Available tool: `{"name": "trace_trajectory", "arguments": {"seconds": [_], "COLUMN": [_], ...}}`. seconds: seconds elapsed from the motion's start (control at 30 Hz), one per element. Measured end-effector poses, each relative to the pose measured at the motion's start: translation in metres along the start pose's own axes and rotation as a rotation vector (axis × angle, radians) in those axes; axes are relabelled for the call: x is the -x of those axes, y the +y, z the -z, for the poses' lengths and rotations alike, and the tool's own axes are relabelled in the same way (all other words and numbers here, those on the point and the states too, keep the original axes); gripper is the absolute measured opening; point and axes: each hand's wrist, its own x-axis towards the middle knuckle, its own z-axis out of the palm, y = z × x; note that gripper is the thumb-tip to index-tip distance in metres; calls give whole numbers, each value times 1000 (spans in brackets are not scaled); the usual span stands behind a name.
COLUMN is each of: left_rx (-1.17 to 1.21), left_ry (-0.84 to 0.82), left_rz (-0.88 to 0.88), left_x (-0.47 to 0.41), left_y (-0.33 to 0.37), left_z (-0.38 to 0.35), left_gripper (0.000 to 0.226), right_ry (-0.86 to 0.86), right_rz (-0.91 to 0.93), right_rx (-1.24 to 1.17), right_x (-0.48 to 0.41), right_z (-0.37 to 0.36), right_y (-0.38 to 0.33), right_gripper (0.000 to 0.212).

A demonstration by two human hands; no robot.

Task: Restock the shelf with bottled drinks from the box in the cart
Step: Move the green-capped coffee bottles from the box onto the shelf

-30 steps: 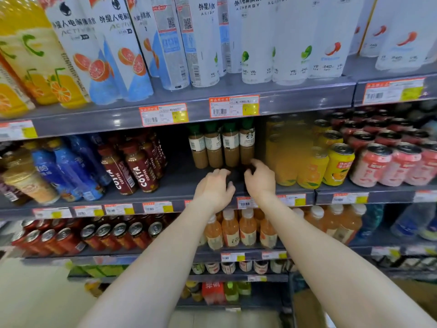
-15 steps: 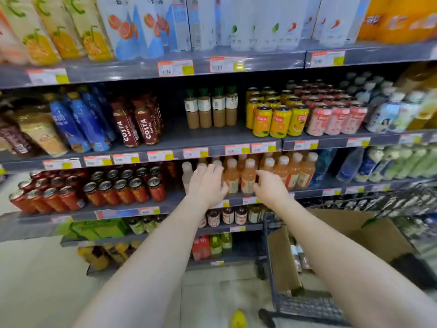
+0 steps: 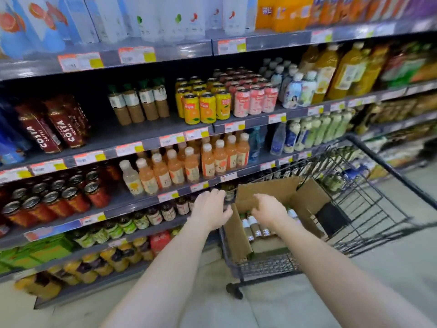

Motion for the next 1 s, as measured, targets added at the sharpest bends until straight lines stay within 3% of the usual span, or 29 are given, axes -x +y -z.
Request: {"name": "trace_trajectory", "arguments": {"seconds": [0.27, 0.5, 0.7, 0.87, 1.0], "left_rx": [10, -2, 15, 162, 162], "left_ry": [-163, -269, -336, -411, -442], "left_rz": [60, 85, 172, 334, 382], "left_x": [-76, -132, -159, -167, -176], "left_y": [92, 170, 193, 180, 164], "left_z": [-65, -110, -139, -167, -190], "left_gripper": [54, 49, 46, 70, 61], "right_ry": [-85, -163, -190, -252, -298], "right_rz": [-140, -207, -216, -220, -199], "right_rx": [24, 24, -13, -19, -42], "right_x": [-34, -85, -111, -138, -157], "right_z": [7, 5, 4, -18, -29], "right_y": [148, 264, 301, 316, 317], "right_gripper": [55, 20, 29, 25, 30]}}
